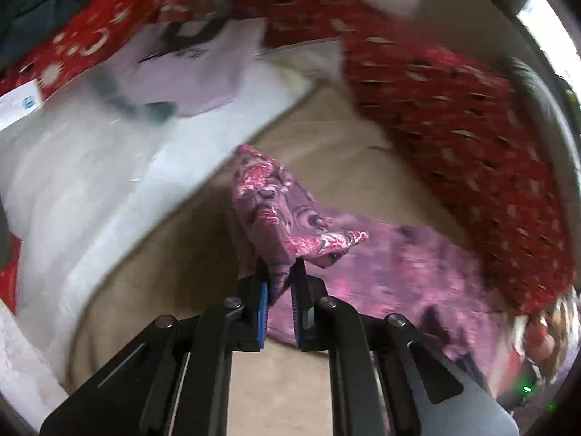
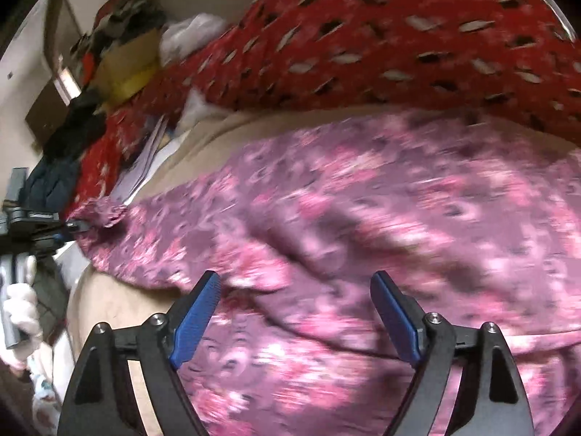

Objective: Fold small clothes

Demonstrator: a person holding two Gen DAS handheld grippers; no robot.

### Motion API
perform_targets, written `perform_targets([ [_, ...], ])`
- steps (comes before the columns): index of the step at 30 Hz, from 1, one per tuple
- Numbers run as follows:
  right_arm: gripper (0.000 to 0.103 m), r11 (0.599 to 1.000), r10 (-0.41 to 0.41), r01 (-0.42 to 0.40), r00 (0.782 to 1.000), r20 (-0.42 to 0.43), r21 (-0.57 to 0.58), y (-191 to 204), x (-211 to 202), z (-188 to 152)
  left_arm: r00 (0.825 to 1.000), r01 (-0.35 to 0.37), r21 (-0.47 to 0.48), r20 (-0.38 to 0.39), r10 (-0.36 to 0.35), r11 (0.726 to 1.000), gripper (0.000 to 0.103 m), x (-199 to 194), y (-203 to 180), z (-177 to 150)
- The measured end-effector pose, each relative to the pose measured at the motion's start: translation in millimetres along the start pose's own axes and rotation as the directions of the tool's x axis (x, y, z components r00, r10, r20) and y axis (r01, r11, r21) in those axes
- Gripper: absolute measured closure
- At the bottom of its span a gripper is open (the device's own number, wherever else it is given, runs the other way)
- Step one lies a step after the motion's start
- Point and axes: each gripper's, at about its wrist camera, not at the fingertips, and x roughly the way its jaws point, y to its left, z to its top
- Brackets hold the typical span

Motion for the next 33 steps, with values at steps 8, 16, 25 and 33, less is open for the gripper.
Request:
perform_targets([
  [8, 0.016, 0.951, -0.309, 0.309, 0.951, 0.028, 0.003, -91.5, -34.5, -20.5, 0.995, 0.095, 0.083, -0.036, -0.093, 0.992, 0.095, -4.5, -89.9, -12.4],
  [16, 0.007, 0.968, -0.248, 0.247, 0.969, 0.013, 0.044, -130.1, -35.2, -45.2, 0.983, 0.146, 0.188, -0.139, -0.120, 0.971, 0.095, 18.7, -196.2, -56.0],
  [25, 0.000, 0.970, -0.245, 0.245, 0.969, -0.023, -0.013, -120.1, -28.6, -42.2, 0.955, 0.137, 0.210, -0.287, -0.073, 0.968, 0.094, 94.3, -254.6, -113.2],
  [33, 0.003, 0.966, -0.260, 0.260, 0.965, -0.041, -0.006, -119.4, -31.3, -31.0, 0.922, 0.230, 0.132, -0.346, -0.173, 0.964, 0.070, 84.0, -220.7, -114.4],
])
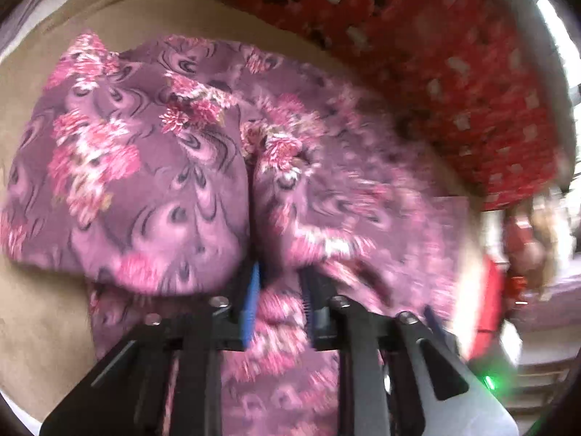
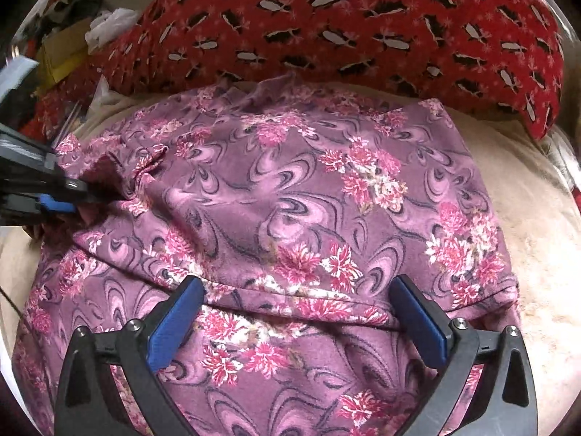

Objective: Fold small clothes

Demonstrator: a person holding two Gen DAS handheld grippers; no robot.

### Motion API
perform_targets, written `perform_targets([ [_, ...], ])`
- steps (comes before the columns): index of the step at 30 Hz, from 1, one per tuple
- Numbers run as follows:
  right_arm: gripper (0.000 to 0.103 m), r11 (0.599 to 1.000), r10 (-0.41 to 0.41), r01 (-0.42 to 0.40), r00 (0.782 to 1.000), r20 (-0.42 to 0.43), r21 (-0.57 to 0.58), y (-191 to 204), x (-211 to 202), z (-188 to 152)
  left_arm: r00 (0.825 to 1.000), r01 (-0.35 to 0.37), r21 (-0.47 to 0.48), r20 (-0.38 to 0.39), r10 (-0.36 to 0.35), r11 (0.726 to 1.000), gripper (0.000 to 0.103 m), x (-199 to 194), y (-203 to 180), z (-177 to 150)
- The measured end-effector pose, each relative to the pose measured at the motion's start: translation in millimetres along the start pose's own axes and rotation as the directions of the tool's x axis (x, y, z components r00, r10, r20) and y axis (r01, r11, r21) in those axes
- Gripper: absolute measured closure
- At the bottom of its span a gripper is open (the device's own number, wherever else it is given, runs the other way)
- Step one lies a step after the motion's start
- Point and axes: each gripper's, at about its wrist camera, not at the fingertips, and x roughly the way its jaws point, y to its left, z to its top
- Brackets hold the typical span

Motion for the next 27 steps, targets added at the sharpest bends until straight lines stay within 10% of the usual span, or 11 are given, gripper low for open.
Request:
perform_targets([
  [2, 0.011, 0.997, 0.037, -0.040, 0.999, 0.036, 0.070, -4.0, -10.6, 8.9, 0.998, 0.030, -0.026, 0.050, -0.028, 0.999, 0.049, -24.7, 15.9, -6.4],
  [5, 0.008, 0.957, 0.204, -0.219, 0.974, 0.097, 0.188, -3.9, -23.7, 28.8, 0.993, 0.053, -0.097, 0.111, -0.042, 0.994, 0.047, -49.2, 54.3, -13.5],
  [12, 0.010, 0.650, 0.662, -0.591, 0.749, 0.027, 0.478, 39.5, 29.6, 52.7, 0.996, 0.090, -0.283, 0.036, -0.084, 0.955, 0.047, -23.8, 112.9, -9.5],
  [14, 0.010, 0.612, 0.689, -0.597, 0.725, 0.021, 0.519, 53.4, 44.1, 56.4, 0.995, 0.104, -0.295, 0.032, -0.099, 0.950, 0.047, -21.3, 116.6, -10.7],
  [18, 0.019, 0.593, 0.679, -0.574, 0.733, 0.033, 0.564, 74.5, 63.3, 68.2, 0.995, 0.103, -0.278, 0.029, -0.098, 0.955, 0.047, -21.8, 115.7, -10.8],
  [20, 0.091, 0.601, 0.685, -0.555, 0.729, -0.012, 0.576, 79.1, 72.3, 70.9, 0.994, 0.107, -0.278, 0.027, -0.104, 0.955, 0.047, -21.5, 115.7, -7.6],
  [27, 0.093, 0.698, 0.564, -0.568, 0.811, 0.154, 0.437, 32.0, 13.6, 72.5, 0.992, 0.124, -0.264, 0.037, -0.119, 0.957, 0.047, -26.1, 111.6, -11.8],
])
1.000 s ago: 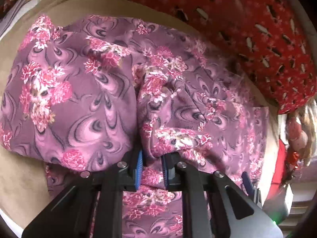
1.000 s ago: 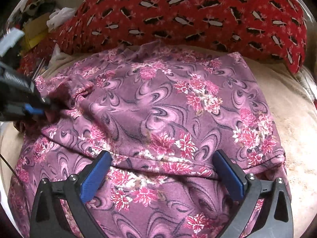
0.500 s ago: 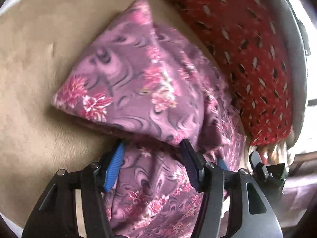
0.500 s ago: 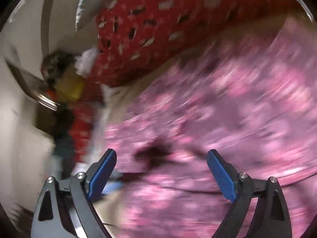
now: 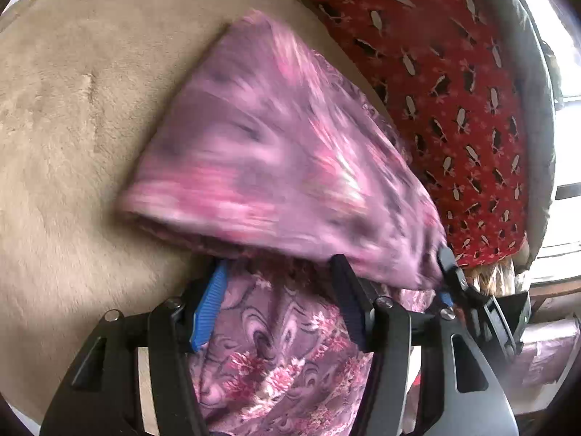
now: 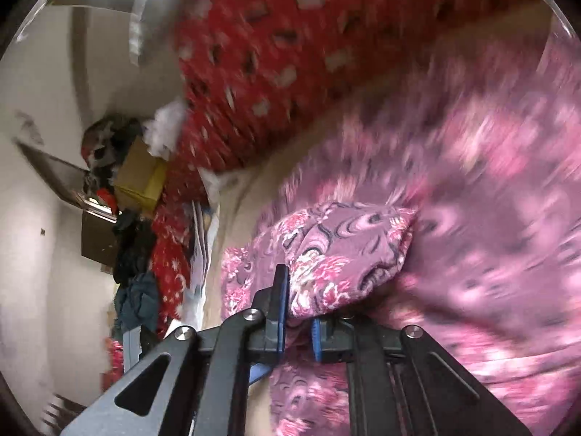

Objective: Fold small clothes

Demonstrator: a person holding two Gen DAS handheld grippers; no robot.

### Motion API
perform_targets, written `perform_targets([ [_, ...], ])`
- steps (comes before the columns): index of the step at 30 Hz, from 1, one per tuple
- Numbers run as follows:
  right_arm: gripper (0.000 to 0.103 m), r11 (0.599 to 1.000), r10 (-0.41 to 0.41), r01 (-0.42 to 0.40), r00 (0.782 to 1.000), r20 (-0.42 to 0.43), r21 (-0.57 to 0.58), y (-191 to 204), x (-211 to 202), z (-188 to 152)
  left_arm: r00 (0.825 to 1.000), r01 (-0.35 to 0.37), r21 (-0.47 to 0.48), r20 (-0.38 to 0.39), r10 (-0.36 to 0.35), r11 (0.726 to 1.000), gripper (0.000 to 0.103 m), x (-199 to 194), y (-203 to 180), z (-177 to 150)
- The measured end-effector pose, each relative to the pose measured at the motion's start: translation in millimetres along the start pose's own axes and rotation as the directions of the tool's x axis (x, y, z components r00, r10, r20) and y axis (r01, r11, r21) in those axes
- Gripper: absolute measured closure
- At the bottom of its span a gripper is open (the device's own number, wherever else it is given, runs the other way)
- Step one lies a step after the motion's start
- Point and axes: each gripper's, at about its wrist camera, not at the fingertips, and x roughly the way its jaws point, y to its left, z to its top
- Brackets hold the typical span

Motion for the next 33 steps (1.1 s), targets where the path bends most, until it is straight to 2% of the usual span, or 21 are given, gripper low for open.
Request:
perform_targets([
  [5, 0.093, 0.995, -0.100, 0.101, 0.988, 0.115, -0.008, -34.1, -57.7, 21.0, 1.000, -0.017, 0.030, -0.002, 0.017, 0.999, 0.047, 3.8, -11.2, -8.1],
  [9, 0.093, 0.982, -0.186, 0.185, 0.963, 0.194, 0.026, -73.1, -105.2, 31.4, 0.999, -0.033, 0.034, -0.021, 0.034, 0.999, 0.047, 11.7, -16.6, -12.2],
  [13, 0.093, 0.971, -0.226, 0.205, 0.955, 0.194, 0.123, -121.4, -130.6, 33.0, 0.999, -0.031, 0.049, -0.035, 0.033, 0.998, 0.047, 17.4, -22.1, -18.4],
  [16, 0.086, 0.961, -0.196, 0.162, 0.971, 0.138, 0.223, -155.4, -131.2, 27.6, 0.999, -0.032, 0.060, -0.020, 0.033, 0.998, 0.047, 18.0, -28.6, -21.9],
  [17, 0.083, 0.957, -0.178, 0.140, 0.975, 0.134, 0.255, -161.4, -129.7, 24.7, 0.999, -0.031, 0.060, -0.012, 0.032, 0.998, 0.047, 18.0, -29.4, -21.5],
  [18, 0.077, 0.951, -0.170, 0.128, 0.977, 0.128, 0.283, -165.9, -127.9, 24.0, 0.999, -0.032, 0.054, -0.006, 0.032, 0.998, 0.047, 18.6, -31.1, -19.5],
  [19, 0.076, 0.946, -0.168, 0.124, 0.978, 0.126, 0.300, -168.2, -126.0, 23.9, 1.000, -0.030, 0.047, 0.003, 0.030, 0.998, 0.047, 18.6, -31.7, -17.8],
  [20, 0.076, 0.946, -0.165, 0.121, 0.978, 0.125, 0.301, -167.8, -125.3, 26.5, 1.000, -0.029, 0.040, 0.011, 0.028, 0.999, 0.048, 18.0, -32.8, -15.4],
  [22, 0.094, 0.968, -0.130, 0.088, 0.977, 0.168, 0.237, -152.2, -132.9, 38.2, 0.998, -0.041, 0.045, 0.038, 0.039, 0.998, 0.048, 13.4, -35.7, -12.2],
  [25, 0.097, 0.991, -0.109, 0.084, 0.955, 0.274, 0.100, -122.3, -152.9, 52.1, 0.992, -0.110, 0.065, 0.074, 0.105, 0.992, 0.048, 15.1, -42.7, -7.2],
  [28, 0.096, 0.981, -0.190, 0.177, 0.951, 0.244, 0.073, -125.7, -144.8, 55.8, 0.980, -0.196, 0.079, 0.043, 0.193, 0.977, 0.048, 37.0, -41.7, -2.7],
  [29, 0.091, 0.966, -0.257, 0.247, 0.949, 0.183, 0.075, -135.4, -131.7, 54.4, 0.971, -0.241, 0.098, 0.016, 0.240, 0.966, 0.048, 48.3, -40.3, -3.0],
  [30, 0.089, 0.927, -0.372, 0.367, 0.925, 0.078, 0.075, -148.1, -113.7, 50.8, 0.967, -0.253, 0.126, 0.020, 0.252, 0.959, 0.048, 49.6, -42.8, -5.0],
  [31, 0.092, 0.904, -0.424, 0.424, 0.905, -0.003, 0.058, -159.6, -102.4, 43.6, 0.964, -0.265, 0.157, 0.037, 0.263, 0.951, 0.048, 46.5, -47.2, -8.2],
  [32, 0.094, 0.917, -0.398, 0.396, 0.916, 0.051, 0.048, -156.4, -111.9, 39.6, 0.962, -0.273, 0.188, 0.042, 0.270, 0.944, 0.049, 41.4, -51.6, -13.2],
  [33, 0.089, 0.918, -0.397, 0.394, 0.915, 0.077, 0.046, -151.8, -121.5, 37.2, 0.973, -0.232, 0.212, 0.038, 0.229, 0.949, 0.050, 31.9, -54.2, -20.9],
])
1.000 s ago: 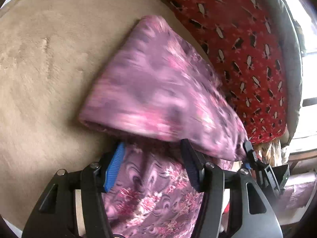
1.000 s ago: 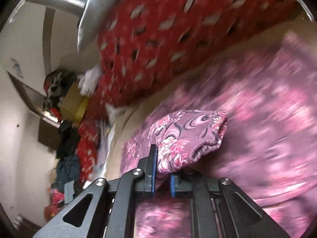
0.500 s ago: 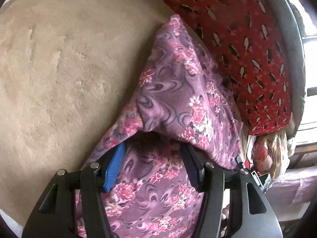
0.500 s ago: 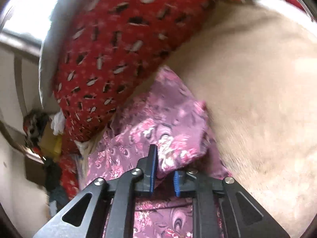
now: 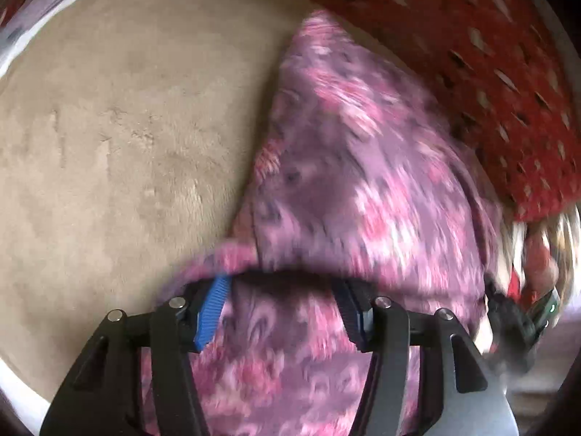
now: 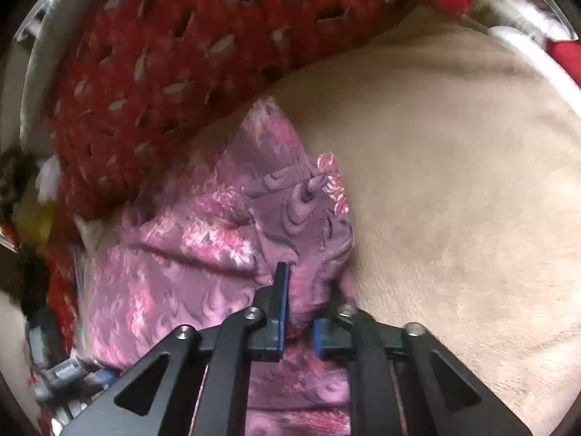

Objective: Fold small clothes

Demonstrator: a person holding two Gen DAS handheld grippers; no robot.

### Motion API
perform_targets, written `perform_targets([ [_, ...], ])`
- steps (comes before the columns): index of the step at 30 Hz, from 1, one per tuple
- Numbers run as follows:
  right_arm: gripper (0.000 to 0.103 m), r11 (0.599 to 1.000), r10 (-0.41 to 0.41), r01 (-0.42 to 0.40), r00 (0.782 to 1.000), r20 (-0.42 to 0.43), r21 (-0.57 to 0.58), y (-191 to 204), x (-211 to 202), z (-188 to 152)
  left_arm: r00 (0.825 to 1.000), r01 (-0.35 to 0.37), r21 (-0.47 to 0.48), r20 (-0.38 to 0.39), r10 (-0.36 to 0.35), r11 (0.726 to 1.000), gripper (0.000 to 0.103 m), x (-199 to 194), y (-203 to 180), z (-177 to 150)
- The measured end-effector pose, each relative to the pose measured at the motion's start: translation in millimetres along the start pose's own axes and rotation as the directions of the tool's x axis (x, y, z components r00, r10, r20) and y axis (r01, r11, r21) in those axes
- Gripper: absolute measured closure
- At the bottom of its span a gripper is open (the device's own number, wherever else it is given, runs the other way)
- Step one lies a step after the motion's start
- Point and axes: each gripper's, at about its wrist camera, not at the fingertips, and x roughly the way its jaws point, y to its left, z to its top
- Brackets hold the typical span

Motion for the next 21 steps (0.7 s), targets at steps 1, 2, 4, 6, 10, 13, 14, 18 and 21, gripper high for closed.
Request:
perform_targets([
  [1, 0.087, 1.000, -0.014, 0.014, 1.000, 0.022, 0.000, 1.3, -11.5, -1.5, 0.999, 0.046, 0.000, 0.025, -0.046, 0.999, 0.050, -9.8, -0.1, -5.9],
  [2, 0.087, 1.000, 0.002, -0.001, 0.998, 0.065, -0.012, 3.9, -26.5, -3.9, 0.995, 0.083, -0.003, 0.057, -0.083, 0.997, 0.050, -21.2, -1.5, -11.1],
  [4, 0.086, 0.994, 0.080, -0.068, 0.986, 0.147, -0.080, 15.0, -51.3, -12.8, 0.984, 0.136, 0.017, 0.111, -0.137, 0.991, 0.049, -36.4, -11.8, -13.9],
  [6, 0.064, 0.991, 0.081, -0.067, 0.989, 0.126, -0.112, 21.9, -47.2, -19.8, 0.985, 0.075, 0.073, 0.149, -0.085, 0.995, 0.047, -33.6, -29.7, -8.9],
  [10, 0.056, 0.984, -0.027, 0.008, 0.994, -0.104, -0.180, 22.9, 10.9, -46.7, 0.983, -0.184, 0.151, 0.057, 0.177, 0.971, 0.046, 32.9, -50.1, 7.2],
  [13, 0.056, 0.954, -0.075, 0.057, 0.996, -0.049, -0.294, 44.1, -11.7, -56.7, 0.979, -0.189, 0.156, 0.104, 0.174, 0.970, 0.044, 27.5, -53.4, -3.1],
  [14, 0.056, 0.954, -0.045, 0.028, 0.998, -0.050, -0.297, 45.0, -19.9, -60.7, 0.983, -0.170, 0.153, 0.095, 0.157, 0.973, 0.044, 25.4, -52.7, -9.9],
  [18, 0.057, 0.949, -0.094, 0.048, 0.986, -0.135, -0.311, 30.5, -25.2, -91.5, 0.975, -0.212, 0.200, 0.107, 0.193, 0.957, 0.043, 26.9, -47.5, -45.4],
  [21, 0.057, 0.951, -0.089, 0.046, 0.988, -0.128, -0.306, 20.4, -41.5, -111.6, 0.969, -0.240, 0.231, 0.113, 0.219, 0.943, 0.043, 19.0, -50.3, -69.3],
])
